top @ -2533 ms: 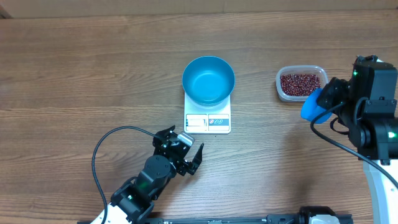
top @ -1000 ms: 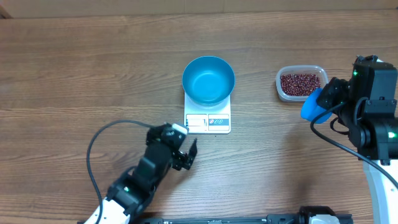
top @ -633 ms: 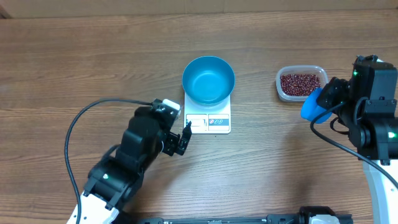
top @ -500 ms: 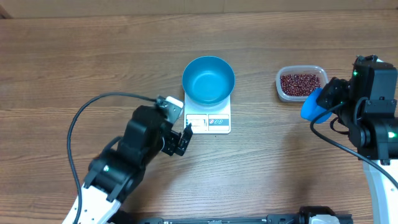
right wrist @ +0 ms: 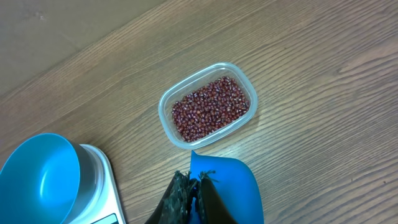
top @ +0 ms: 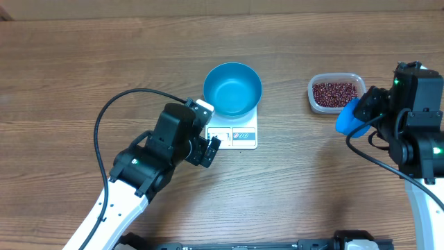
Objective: Scoop item into bowl and weigh 150g on scale
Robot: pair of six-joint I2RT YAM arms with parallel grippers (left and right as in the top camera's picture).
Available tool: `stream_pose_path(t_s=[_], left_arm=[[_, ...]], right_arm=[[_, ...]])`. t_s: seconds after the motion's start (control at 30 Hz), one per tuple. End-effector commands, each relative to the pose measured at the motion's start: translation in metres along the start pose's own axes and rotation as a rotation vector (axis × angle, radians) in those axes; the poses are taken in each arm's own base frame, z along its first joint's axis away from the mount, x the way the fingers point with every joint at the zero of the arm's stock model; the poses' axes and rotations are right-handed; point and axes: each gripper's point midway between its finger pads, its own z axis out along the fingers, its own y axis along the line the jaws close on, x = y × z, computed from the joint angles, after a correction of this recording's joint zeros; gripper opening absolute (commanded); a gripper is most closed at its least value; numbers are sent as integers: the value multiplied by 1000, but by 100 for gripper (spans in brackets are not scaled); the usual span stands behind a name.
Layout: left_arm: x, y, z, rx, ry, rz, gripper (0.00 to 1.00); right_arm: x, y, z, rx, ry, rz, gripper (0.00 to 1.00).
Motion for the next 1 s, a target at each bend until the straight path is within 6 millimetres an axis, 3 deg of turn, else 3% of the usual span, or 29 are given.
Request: stream_pose_path(t_s=[0.0, 0.97], left_arm=[[-8, 0, 1, 8, -5, 15, 100], [38, -3, 69, 13, 251, 22, 100]], right_arm=[[-8, 2, -7, -13, -29, 6, 4], [-8, 2, -7, -13, -28, 5, 4]])
